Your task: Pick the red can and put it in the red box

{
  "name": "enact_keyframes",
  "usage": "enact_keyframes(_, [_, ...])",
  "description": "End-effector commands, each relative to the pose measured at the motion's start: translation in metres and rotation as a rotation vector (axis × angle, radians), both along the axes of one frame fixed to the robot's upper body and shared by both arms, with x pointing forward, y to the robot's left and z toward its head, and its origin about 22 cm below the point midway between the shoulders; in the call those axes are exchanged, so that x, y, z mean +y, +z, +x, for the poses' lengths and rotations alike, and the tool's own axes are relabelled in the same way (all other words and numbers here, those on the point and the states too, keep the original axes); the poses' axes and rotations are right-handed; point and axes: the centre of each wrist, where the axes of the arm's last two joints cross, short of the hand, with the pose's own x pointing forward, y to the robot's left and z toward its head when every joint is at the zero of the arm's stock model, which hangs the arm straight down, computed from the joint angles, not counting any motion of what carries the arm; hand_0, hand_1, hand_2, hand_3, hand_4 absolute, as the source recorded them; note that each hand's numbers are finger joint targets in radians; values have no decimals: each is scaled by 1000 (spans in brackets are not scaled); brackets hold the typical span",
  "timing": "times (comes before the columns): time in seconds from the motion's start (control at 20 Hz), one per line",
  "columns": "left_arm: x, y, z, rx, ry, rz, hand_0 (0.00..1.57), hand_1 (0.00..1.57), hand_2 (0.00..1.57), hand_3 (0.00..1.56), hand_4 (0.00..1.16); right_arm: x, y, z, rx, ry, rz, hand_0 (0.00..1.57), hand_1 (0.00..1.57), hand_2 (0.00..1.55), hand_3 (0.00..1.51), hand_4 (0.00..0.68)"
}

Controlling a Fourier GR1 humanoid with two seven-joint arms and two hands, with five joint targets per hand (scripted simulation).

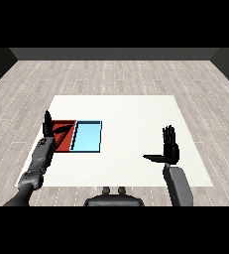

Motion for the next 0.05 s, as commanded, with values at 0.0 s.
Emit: enact_keyframes(0.0, [-31,22,15,-292,-144,-57,0,0,0,0,0,-3,0,-5,-5,23,0,0,0,0,0,0])
